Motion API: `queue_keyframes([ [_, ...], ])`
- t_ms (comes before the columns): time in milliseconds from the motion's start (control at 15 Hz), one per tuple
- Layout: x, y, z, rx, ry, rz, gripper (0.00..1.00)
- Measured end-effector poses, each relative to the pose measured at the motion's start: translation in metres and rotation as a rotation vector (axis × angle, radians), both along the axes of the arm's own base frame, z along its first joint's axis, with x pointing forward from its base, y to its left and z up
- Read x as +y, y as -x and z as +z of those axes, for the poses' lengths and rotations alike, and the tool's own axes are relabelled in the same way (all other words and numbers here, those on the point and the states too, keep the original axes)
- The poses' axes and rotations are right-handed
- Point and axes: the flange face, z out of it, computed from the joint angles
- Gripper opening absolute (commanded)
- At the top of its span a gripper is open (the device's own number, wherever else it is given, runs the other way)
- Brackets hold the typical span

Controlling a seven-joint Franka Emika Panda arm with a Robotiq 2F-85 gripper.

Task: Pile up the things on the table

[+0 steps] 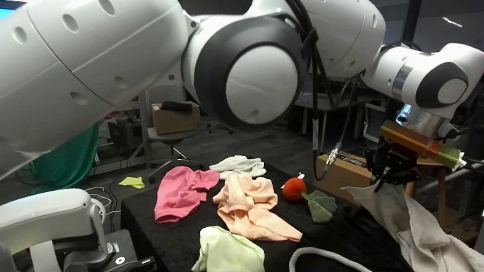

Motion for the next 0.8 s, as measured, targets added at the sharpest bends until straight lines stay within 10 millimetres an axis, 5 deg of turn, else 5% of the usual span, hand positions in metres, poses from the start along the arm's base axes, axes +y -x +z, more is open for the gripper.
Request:
queue_keyframes([
  [467, 0.006, 0.055, 0.036, 0.084, -0.060, 0.302, 0.08],
  [800, 0.003, 0.093, 0.091, 0.042, -0.032, 0.335, 0.08],
])
